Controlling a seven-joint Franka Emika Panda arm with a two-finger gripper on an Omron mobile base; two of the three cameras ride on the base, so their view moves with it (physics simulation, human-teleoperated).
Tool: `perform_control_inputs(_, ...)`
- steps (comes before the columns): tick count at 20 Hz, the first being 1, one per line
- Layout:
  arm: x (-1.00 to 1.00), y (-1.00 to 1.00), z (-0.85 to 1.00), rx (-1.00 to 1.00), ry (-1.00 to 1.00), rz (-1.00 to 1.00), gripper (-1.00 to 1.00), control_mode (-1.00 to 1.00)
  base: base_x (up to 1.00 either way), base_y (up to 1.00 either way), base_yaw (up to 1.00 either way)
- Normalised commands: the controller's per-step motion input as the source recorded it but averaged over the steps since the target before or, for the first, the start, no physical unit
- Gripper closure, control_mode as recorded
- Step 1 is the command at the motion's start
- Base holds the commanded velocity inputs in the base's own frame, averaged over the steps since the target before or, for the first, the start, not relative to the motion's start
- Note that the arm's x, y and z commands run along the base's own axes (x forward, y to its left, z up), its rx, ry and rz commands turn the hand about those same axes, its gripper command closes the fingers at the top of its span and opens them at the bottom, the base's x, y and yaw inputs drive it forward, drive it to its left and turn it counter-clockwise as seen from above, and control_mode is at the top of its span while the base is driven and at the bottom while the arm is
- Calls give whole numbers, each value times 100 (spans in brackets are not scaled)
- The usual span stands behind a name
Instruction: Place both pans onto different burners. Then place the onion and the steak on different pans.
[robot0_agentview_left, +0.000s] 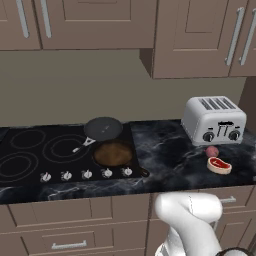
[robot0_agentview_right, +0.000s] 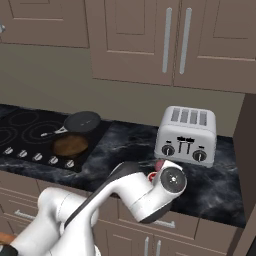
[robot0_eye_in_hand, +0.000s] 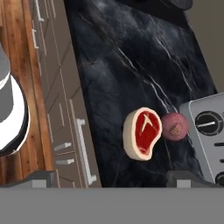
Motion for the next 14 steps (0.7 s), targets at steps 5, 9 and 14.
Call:
perform_control_inputs(5,12,1,-8,0,6,0,-100,-100,0,0,0)
perform_control_inputs(9,21,0,-14,1,8,0,-100,-100,0,0,0)
perform_control_inputs(14,33,0,-16,6,6,0,-100,-100,0,0,0)
